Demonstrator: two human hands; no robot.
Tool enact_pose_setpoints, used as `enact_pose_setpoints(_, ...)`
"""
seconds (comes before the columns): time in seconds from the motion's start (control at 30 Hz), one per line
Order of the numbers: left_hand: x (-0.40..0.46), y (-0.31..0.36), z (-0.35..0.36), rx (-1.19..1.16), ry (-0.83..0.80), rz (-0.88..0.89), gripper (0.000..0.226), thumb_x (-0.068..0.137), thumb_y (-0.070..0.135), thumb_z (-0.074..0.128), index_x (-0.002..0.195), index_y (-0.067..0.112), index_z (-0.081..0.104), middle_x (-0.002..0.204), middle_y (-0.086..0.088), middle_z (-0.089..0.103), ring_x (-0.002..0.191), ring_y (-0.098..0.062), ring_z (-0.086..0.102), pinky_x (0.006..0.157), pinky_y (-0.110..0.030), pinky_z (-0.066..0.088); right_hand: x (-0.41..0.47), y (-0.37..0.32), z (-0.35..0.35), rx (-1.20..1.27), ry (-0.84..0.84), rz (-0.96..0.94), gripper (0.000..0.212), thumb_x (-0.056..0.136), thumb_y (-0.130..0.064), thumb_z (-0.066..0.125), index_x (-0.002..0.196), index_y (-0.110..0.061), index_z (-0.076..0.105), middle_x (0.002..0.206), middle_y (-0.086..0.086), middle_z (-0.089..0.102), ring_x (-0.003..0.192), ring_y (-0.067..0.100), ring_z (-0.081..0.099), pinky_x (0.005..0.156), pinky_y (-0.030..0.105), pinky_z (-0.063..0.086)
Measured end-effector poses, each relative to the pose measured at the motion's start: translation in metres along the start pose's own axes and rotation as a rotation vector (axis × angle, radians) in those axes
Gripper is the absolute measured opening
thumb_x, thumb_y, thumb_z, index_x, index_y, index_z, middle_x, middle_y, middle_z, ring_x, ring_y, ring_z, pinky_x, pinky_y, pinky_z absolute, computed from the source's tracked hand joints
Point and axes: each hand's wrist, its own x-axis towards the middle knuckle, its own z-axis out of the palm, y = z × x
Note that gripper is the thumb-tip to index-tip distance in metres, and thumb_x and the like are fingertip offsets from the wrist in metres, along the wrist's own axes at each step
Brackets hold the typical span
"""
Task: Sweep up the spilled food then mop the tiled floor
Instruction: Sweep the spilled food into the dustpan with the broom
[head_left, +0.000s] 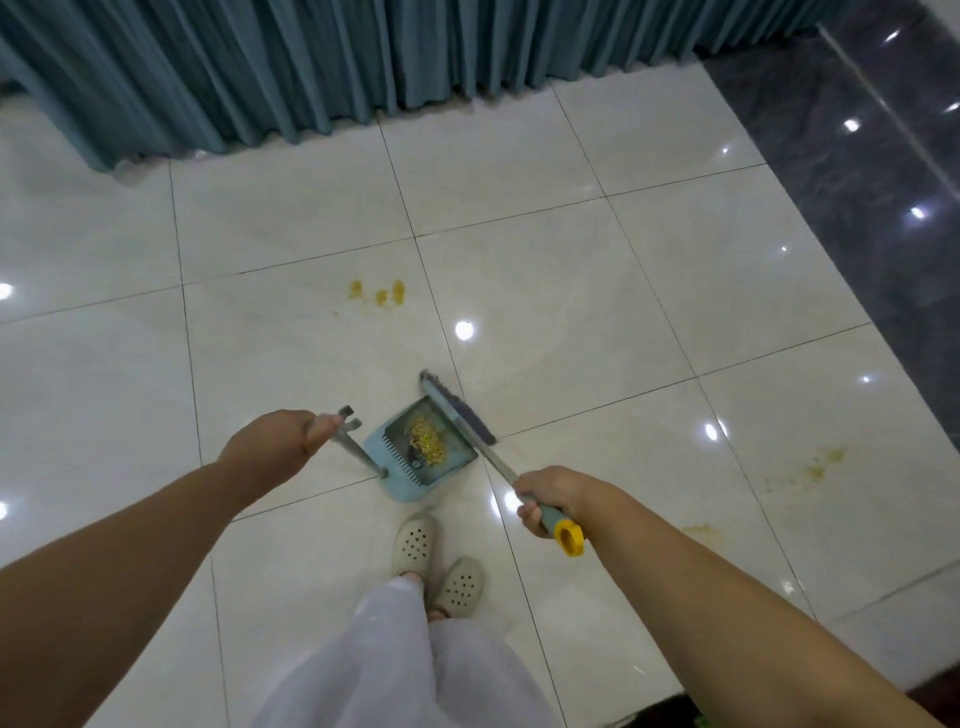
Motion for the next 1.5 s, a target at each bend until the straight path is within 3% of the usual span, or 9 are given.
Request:
enact_pose_setpoints(0.17, 0.007, 0.003, -0.002, -0.011, 0.011, 0.025, 0.042, 0.100, 0.040, 0.034, 0.067, 0.017, 0.045, 0.062, -0.001, 0.045, 0.069, -0.021, 0.047, 0.056, -0.028, 0.030, -0.019, 0.000, -0.005, 0.090, -0.035, -0.012, 0.008, 0.096, -0.010, 0.044, 0.090, -0.004, 0.045, 0.039, 0.005, 0.042, 0.025, 0.008, 0.033, 0.028, 0.010, 0.032)
enact_pose_setpoints(0.47, 0.004, -0.028, -0.031, 0.034, 0.014, 0.045, 0.049, 0.098, 0.044, 0.035, 0.067, 0.009, 0.050, 0.062, -0.005, 0.048, 0.057, -0.016, 0.045, 0.054, -0.028, 0.033, -0.030, -0.019, -0.015, 0.136, 0.049, -0.064, 0.010, 0.097, -0.011, 0.047, 0.090, -0.004, 0.047, 0.039, 0.008, 0.045, 0.023, 0.010, 0.034, 0.028, 0.011, 0.033)
enact_pose_setpoints(0.6, 0.008, -0.048, -0.046, 0.029, -0.001, 0.042, 0.049, 0.097, 0.046, 0.036, 0.063, 0.012, 0.045, 0.058, -0.003, 0.046, 0.054, -0.016, 0.045, 0.056, -0.028, 0.035, -0.024, -0.020, -0.006, 0.113, 0.111, -0.040, 0.014, 0.097, -0.014, 0.049, 0.091, -0.001, 0.047, 0.063, 0.011, 0.045, 0.022, 0.011, 0.037, 0.028, 0.012, 0.035)
enact_pose_setpoints(0.83, 0.030, -0.089, -0.058, 0.082, -0.046, 0.093, 0.051, 0.098, 0.048, 0.033, 0.074, 0.009, 0.055, 0.068, -0.007, 0.053, 0.058, -0.017, 0.047, 0.056, -0.027, 0.037, -0.011, -0.003, 0.059, 0.081, 0.122, 0.045, 0.018, 0.096, -0.016, 0.050, 0.088, -0.001, 0.048, 0.066, 0.012, 0.050, 0.025, 0.010, 0.038, 0.030, 0.013, 0.037)
enact_pose_setpoints(1.0, 0.043, -0.126, -0.064, 0.124, -0.073, 0.175, 0.051, 0.099, 0.047, 0.031, 0.077, 0.009, 0.057, 0.068, -0.006, 0.054, 0.068, -0.022, 0.053, 0.059, -0.029, 0.038, -0.022, 0.006, 0.110, 0.244, -0.007, 0.047, 0.008, 0.096, -0.010, 0.047, 0.093, -0.004, 0.042, 0.045, 0.007, 0.043, 0.026, 0.009, 0.035, 0.027, 0.013, 0.034)
enact_pose_setpoints(1.1, 0.043, -0.145, -0.070, 0.073, -0.096, 0.209, 0.052, 0.097, 0.050, 0.033, 0.072, 0.009, 0.053, 0.061, -0.004, 0.049, 0.059, -0.018, 0.049, 0.053, -0.027, 0.034, -0.031, 0.007, 0.136, 0.282, -0.031, 0.033, 0.010, 0.096, -0.012, 0.048, 0.093, -0.004, 0.042, 0.043, 0.005, 0.040, 0.027, 0.009, 0.034, 0.026, 0.013, 0.033)
enact_pose_setpoints(1.3, 0.041, -0.199, -0.093, 0.091, -0.086, 0.300, 0.053, 0.097, 0.051, 0.032, 0.071, 0.010, 0.053, 0.063, -0.004, 0.050, 0.065, -0.020, 0.051, 0.060, -0.029, 0.037, -0.049, 0.000, 0.189, 0.296, 0.084, -0.041, 0.013, 0.097, -0.014, 0.048, 0.092, -0.003, 0.044, 0.041, 0.007, 0.043, 0.025, 0.008, 0.034, 0.026, 0.013, 0.033)
enact_pose_setpoints(1.5, 0.047, -0.255, -0.112, 0.057, -0.114, 0.283, 0.051, 0.097, 0.049, 0.033, 0.064, 0.014, 0.048, 0.063, -0.004, 0.049, 0.063, -0.020, 0.049, 0.064, -0.030, 0.039, -0.024, -0.006, 0.229, 0.352, 0.167, -0.047, 0.016, 0.098, -0.014, 0.046, 0.086, -0.003, 0.043, 0.044, 0.010, 0.047, 0.023, 0.010, 0.035, 0.026, 0.013, 0.033)
